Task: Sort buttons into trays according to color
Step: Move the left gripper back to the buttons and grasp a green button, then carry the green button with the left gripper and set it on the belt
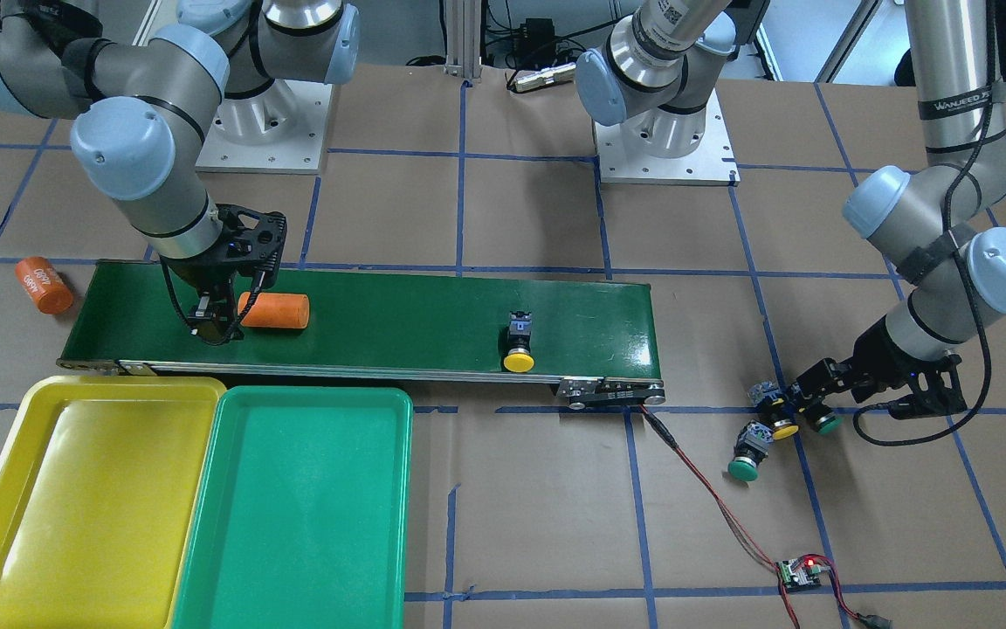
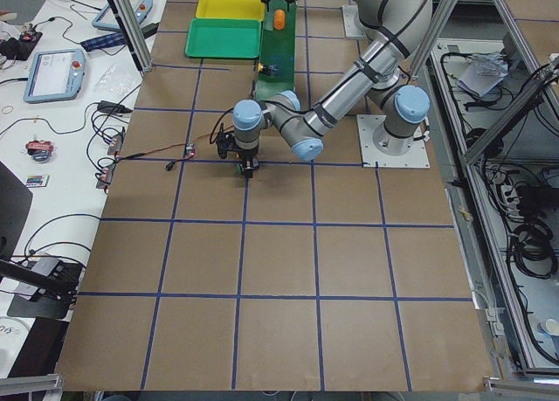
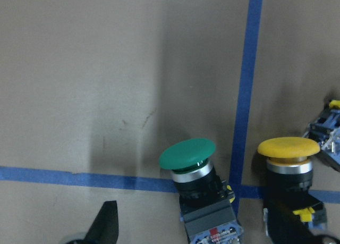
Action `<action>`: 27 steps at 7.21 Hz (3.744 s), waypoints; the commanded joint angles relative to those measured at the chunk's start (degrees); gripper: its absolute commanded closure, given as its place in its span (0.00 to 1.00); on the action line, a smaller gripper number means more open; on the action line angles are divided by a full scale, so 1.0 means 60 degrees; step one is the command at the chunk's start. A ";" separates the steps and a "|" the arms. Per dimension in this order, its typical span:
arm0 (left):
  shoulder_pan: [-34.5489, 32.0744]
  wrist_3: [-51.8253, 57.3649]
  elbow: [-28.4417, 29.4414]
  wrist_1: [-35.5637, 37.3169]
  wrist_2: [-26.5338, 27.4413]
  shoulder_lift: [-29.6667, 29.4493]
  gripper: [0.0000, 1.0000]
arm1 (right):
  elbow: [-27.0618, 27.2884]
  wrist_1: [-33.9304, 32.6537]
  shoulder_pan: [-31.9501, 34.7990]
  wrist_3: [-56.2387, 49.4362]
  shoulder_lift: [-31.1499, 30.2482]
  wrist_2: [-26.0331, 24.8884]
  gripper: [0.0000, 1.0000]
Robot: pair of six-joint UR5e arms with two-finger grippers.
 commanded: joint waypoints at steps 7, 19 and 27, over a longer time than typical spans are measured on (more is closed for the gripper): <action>-0.0095 0.0128 0.0121 -0.0130 0.0061 0.0116 1.00 | 0.0015 0.0005 -0.0006 0.0000 0.0000 -0.0015 0.00; -0.4462 -0.1514 -0.1257 -0.1596 -0.0026 0.2903 1.00 | -0.0058 -0.0024 -0.0006 0.0044 0.0043 0.0044 0.00; -0.4608 -0.1440 -0.1476 -0.1171 -0.0584 0.2637 0.00 | -0.0088 -0.0054 -0.0210 0.0029 0.0263 -0.0175 0.00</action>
